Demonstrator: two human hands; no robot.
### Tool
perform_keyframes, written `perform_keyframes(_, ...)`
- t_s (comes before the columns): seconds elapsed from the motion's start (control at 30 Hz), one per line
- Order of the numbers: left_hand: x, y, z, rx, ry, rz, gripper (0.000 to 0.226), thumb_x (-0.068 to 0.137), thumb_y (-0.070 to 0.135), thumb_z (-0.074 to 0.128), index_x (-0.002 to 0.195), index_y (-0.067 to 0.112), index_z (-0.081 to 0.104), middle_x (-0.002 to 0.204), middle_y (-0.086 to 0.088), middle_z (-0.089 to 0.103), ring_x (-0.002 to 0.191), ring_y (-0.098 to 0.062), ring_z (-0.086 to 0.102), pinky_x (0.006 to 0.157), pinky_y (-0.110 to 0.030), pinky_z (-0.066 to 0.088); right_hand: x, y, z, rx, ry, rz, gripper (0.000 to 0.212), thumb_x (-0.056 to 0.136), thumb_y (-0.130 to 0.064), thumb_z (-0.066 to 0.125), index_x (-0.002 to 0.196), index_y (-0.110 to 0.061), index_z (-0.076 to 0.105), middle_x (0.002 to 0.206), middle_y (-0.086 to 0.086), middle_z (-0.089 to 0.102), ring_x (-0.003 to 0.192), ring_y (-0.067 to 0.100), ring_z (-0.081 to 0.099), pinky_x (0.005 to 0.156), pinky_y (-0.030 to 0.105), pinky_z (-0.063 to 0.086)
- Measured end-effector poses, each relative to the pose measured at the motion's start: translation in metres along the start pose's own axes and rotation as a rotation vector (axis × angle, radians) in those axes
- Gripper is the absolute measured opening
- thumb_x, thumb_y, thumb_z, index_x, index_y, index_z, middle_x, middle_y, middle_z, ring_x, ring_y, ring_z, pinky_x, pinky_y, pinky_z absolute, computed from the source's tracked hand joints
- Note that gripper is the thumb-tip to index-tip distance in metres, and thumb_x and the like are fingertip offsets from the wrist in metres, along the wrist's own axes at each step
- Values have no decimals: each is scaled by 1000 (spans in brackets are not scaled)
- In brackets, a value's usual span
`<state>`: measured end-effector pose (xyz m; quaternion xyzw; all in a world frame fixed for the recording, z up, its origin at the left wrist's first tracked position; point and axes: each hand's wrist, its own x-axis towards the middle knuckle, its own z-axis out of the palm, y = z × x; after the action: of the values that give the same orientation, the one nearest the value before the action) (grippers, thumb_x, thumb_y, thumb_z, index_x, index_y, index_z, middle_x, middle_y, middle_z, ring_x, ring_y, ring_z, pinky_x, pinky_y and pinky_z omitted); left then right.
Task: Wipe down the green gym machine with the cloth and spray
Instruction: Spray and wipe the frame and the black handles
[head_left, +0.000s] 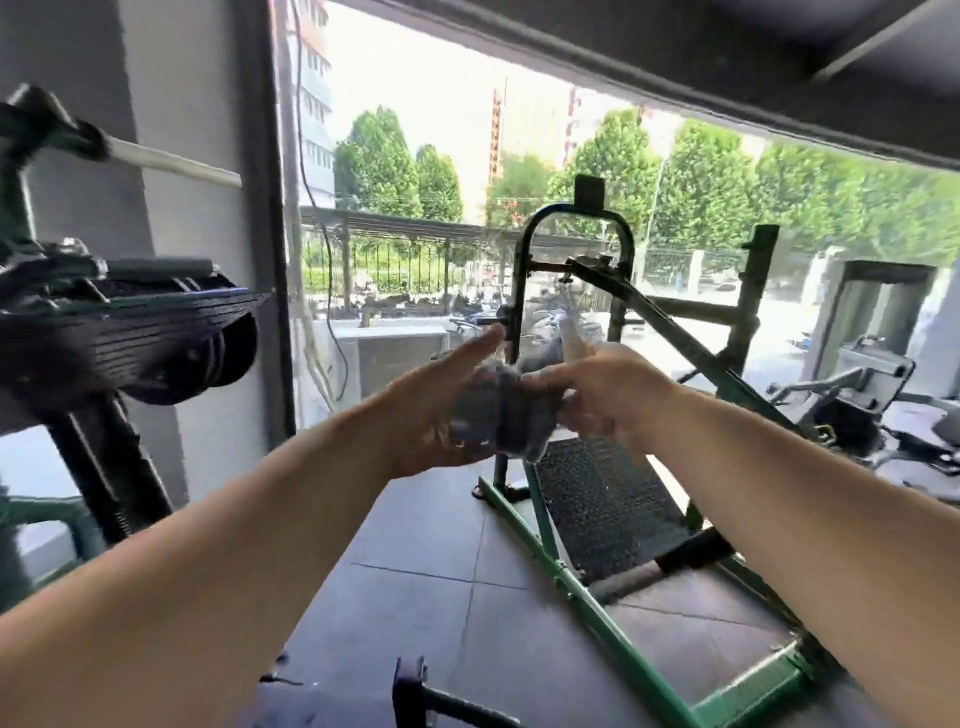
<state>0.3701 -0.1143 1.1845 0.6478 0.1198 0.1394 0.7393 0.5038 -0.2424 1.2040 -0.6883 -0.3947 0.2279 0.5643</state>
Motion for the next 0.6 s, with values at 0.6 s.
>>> perform_keyframes(0.6,29,44,130,-105,642,185,21,83,1,45,96,16,54,61,-3,51,54,-12,49,49,-23,48,34,-20,-154,220,-225,-76,27,80,-5,70,105,-5,63,86,10,62,52,13,55,43,23,44)
